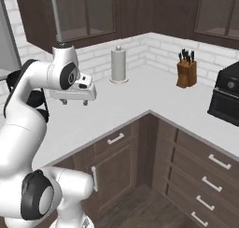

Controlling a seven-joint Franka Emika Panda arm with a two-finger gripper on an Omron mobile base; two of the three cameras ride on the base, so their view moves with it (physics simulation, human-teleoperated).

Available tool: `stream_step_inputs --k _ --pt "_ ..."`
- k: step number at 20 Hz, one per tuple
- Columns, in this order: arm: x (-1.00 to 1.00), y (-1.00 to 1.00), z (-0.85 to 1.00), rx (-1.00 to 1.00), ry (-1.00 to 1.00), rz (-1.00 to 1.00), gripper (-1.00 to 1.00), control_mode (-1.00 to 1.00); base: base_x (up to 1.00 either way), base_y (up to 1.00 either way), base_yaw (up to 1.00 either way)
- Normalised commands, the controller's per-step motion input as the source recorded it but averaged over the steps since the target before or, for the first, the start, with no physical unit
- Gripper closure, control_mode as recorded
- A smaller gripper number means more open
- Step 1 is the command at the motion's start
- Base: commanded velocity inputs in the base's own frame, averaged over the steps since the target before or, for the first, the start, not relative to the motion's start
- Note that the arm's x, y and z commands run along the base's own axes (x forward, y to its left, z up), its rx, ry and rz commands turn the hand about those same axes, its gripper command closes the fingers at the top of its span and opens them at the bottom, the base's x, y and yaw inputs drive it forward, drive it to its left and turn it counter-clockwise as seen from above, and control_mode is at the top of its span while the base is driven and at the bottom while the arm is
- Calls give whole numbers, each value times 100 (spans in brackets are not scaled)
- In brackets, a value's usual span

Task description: Take a straw from the drawer in front and place it inside the glass cup on the dining counter.

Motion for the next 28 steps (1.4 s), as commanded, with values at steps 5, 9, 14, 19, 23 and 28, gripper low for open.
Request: stream_step_inputs --k 5,9,14,19,23,28 --pt "0 0 0 0 0 0 -100 100 22 27 -11" --pt "0 0 0 0 0 0 -100 100 17 20 -6" --pt "0 0 0 0 0 0 -100 100 17 6 -2" --pt "0 0 0 0 0 0 -100 100 21 0 0" --pt "4 -2 -42 2 0 0 -100 -100 3 0 0" --pt "12 -50 -91 21 0 0 -100 -100 0 0 0"
